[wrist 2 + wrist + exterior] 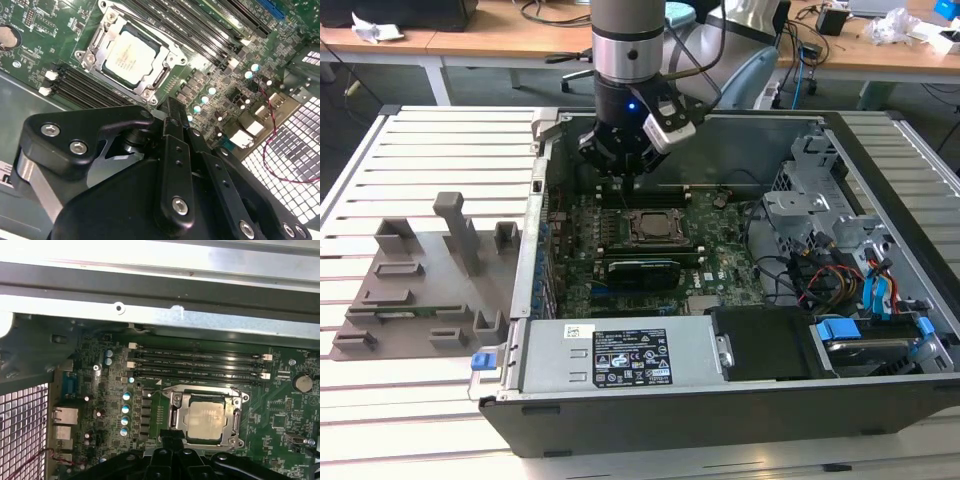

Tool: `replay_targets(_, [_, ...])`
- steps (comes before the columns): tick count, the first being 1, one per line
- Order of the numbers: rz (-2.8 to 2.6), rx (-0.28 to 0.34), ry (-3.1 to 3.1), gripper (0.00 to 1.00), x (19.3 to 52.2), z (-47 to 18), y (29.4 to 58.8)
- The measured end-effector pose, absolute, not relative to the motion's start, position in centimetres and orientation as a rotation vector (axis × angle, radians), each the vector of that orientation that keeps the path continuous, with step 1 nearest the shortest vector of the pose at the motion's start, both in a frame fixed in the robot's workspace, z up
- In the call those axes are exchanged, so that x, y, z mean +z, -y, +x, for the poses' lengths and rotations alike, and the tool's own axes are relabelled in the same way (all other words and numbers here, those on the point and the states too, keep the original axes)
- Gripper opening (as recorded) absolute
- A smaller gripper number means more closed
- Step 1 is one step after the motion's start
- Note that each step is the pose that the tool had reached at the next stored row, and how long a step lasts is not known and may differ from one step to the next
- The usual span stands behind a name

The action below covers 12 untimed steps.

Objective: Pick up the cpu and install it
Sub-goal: 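Install the first cpu locking lever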

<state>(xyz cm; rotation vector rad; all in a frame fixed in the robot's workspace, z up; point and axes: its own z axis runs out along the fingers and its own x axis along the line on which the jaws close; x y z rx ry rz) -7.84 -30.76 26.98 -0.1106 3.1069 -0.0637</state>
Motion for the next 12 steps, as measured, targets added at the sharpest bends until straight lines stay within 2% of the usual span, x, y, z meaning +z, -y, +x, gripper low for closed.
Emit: replay_targets(12, [-0.111, -0.064, -3.107, 0.11, 26.89, -8.65, 30.76])
